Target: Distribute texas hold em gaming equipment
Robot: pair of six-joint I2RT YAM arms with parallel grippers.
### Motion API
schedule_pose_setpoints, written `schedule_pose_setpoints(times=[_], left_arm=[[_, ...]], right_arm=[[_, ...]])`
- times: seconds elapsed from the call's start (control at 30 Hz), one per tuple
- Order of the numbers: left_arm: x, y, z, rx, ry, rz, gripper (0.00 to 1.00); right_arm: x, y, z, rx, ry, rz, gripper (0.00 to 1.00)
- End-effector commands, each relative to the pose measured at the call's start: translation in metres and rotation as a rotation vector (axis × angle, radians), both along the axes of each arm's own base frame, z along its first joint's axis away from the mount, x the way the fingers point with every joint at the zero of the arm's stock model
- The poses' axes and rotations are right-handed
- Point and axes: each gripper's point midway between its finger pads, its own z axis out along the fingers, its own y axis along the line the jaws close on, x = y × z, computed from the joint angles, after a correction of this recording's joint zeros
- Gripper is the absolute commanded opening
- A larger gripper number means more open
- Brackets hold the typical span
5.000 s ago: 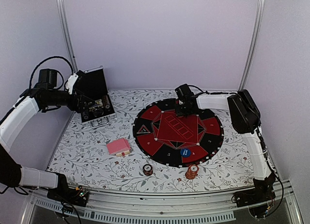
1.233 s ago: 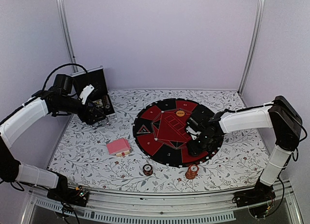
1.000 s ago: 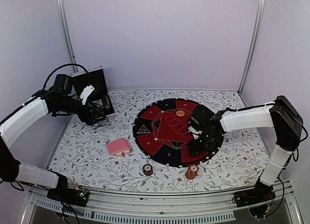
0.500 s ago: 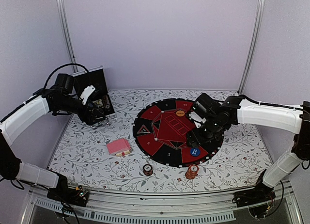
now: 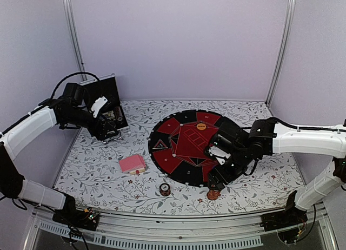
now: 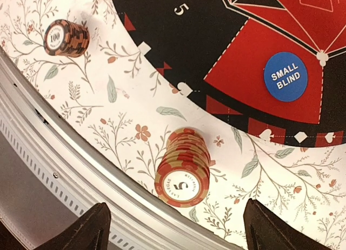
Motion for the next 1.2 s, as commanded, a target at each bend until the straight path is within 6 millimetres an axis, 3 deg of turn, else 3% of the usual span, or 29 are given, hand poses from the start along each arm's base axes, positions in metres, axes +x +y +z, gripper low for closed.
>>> schedule_pose_setpoints(times=[0.0, 0.53, 1.17], left_arm=[[-0.003, -0.004, 0.006, -0.005, 0.002, -0.014, 1.00], [-0.002, -0.004, 0.014, -0.007, -0.019, -0.014, 1.00], [-0.001, -0.004, 0.020, -0.006, -0.034, -0.012, 1.00]], right_arm=[[-0.008, 0.003, -0.015, -0.015, 0.041, -0.002, 0.85], [-0.011, 0.010, -0.047, -0.045, 0.076, 0.015, 0.69], [-0.011, 0.007, -0.051, -0.061, 0.073, 0.014, 0.53]])
